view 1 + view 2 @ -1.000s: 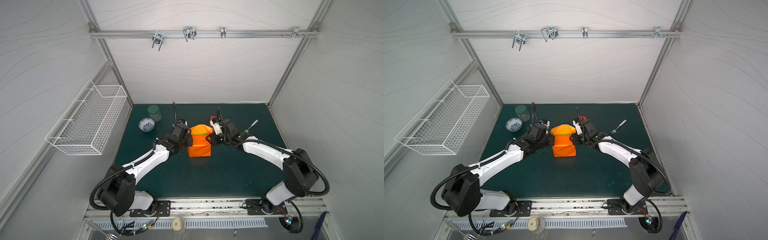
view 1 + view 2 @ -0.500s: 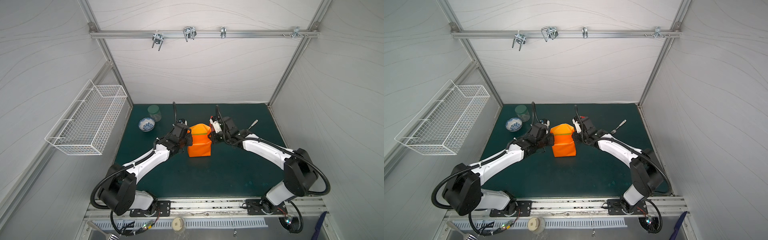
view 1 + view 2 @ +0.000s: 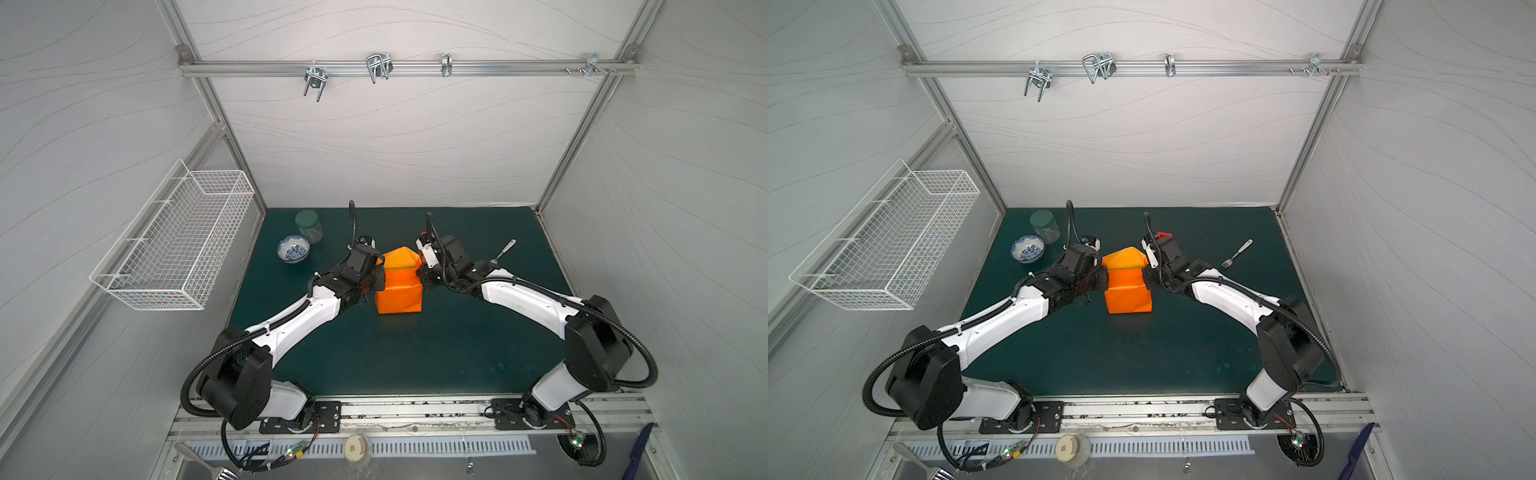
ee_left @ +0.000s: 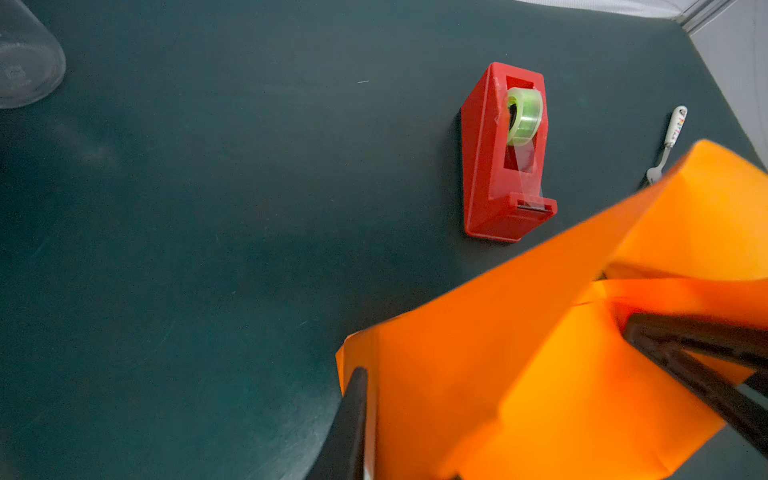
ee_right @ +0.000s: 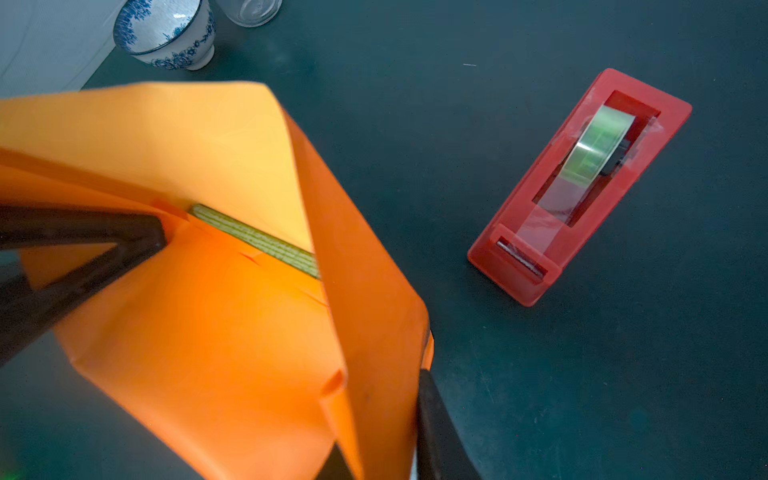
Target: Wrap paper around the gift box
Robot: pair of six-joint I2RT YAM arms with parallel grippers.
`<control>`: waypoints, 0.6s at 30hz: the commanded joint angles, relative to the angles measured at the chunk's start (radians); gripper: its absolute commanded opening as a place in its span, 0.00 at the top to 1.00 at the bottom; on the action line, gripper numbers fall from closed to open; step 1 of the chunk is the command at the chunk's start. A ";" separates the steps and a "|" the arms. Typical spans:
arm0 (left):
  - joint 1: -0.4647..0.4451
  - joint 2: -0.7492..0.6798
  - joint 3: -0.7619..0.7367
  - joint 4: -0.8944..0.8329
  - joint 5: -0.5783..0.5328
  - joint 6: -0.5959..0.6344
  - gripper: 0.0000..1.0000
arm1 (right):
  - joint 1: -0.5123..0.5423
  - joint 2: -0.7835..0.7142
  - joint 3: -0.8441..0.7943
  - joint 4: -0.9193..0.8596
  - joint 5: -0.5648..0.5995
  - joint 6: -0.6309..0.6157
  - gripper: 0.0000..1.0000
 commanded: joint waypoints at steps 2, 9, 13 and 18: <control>-0.004 0.040 0.033 -0.016 -0.038 0.022 0.92 | 0.001 0.017 -0.006 -0.054 0.031 -0.020 0.81; -0.020 0.065 0.027 -0.012 -0.046 0.026 1.00 | 0.002 0.008 0.046 -0.056 0.038 -0.013 0.69; -0.020 0.064 0.027 -0.014 -0.045 0.031 1.00 | 0.002 0.024 0.075 -0.054 0.039 -0.014 0.70; -0.020 0.062 0.039 -0.020 -0.042 0.036 1.00 | 0.000 0.060 0.096 -0.060 0.039 -0.022 0.82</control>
